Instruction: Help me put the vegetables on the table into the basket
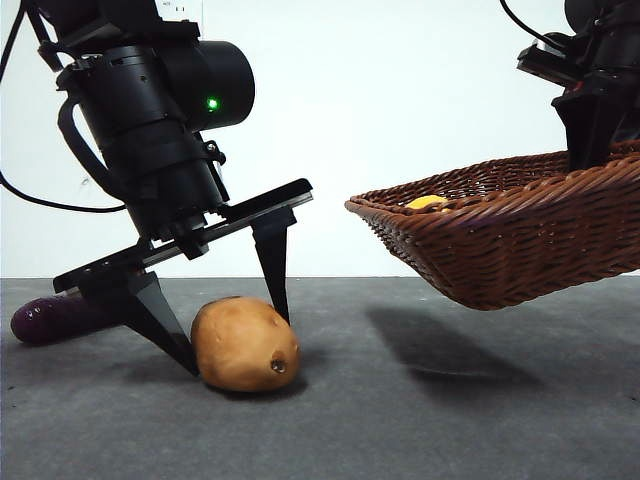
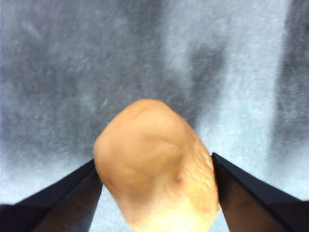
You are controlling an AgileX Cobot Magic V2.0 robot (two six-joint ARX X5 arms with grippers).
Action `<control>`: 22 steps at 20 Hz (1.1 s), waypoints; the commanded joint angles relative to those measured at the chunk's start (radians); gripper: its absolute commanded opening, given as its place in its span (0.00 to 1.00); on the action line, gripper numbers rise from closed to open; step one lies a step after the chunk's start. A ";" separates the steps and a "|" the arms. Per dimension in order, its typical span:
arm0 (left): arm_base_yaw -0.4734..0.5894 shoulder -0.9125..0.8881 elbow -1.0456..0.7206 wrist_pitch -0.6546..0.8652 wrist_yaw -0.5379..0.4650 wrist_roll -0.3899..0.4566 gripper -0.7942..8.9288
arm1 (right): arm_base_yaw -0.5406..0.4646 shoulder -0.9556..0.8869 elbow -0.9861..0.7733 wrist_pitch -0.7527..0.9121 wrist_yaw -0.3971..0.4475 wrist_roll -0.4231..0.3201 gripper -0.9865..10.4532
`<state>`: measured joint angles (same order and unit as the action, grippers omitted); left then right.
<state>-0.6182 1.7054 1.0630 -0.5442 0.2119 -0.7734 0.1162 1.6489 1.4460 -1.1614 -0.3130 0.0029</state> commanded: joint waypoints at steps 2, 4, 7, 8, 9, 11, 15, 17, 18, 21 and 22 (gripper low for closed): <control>-0.008 -0.044 -0.005 0.024 0.010 0.035 0.07 | 0.000 0.003 -0.005 0.006 -0.012 -0.007 0.08; -0.027 -0.087 -0.005 0.041 0.010 0.084 0.07 | 0.002 0.003 -0.005 0.006 -0.013 -0.007 0.08; -0.072 -0.176 -0.005 0.030 0.003 0.182 0.07 | 0.021 0.003 -0.005 0.003 -0.009 -0.004 0.08; -0.092 -0.214 -0.005 0.018 -0.008 0.209 0.07 | 0.028 0.003 -0.005 0.002 -0.004 -0.002 0.08; -0.110 -0.243 -0.005 0.009 -0.031 0.222 0.07 | 0.037 0.003 -0.005 0.002 0.002 0.001 0.08; -0.151 -0.309 -0.005 -0.007 -0.085 0.243 0.07 | 0.064 0.003 -0.005 0.002 0.008 0.023 0.08; -0.231 -0.381 -0.005 0.010 -0.100 0.318 0.07 | 0.146 0.003 -0.005 0.014 0.008 0.074 0.08; -0.257 -0.378 -0.005 0.006 -0.101 0.326 0.07 | 0.196 0.003 -0.005 0.019 0.009 0.106 0.08; -0.273 -0.370 -0.005 0.006 -0.101 0.326 0.07 | 0.227 0.003 -0.005 0.026 0.012 0.127 0.08; -0.312 -0.339 -0.005 0.003 -0.109 0.337 0.08 | 0.300 0.003 -0.005 0.046 0.064 0.172 0.08; -0.317 -0.333 -0.005 0.000 -0.109 0.336 0.10 | 0.320 0.003 -0.005 0.046 0.078 0.182 0.08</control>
<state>-0.9352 1.3674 1.0634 -0.5472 0.1085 -0.4534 0.4374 1.6489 1.4460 -1.1194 -0.2295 0.1600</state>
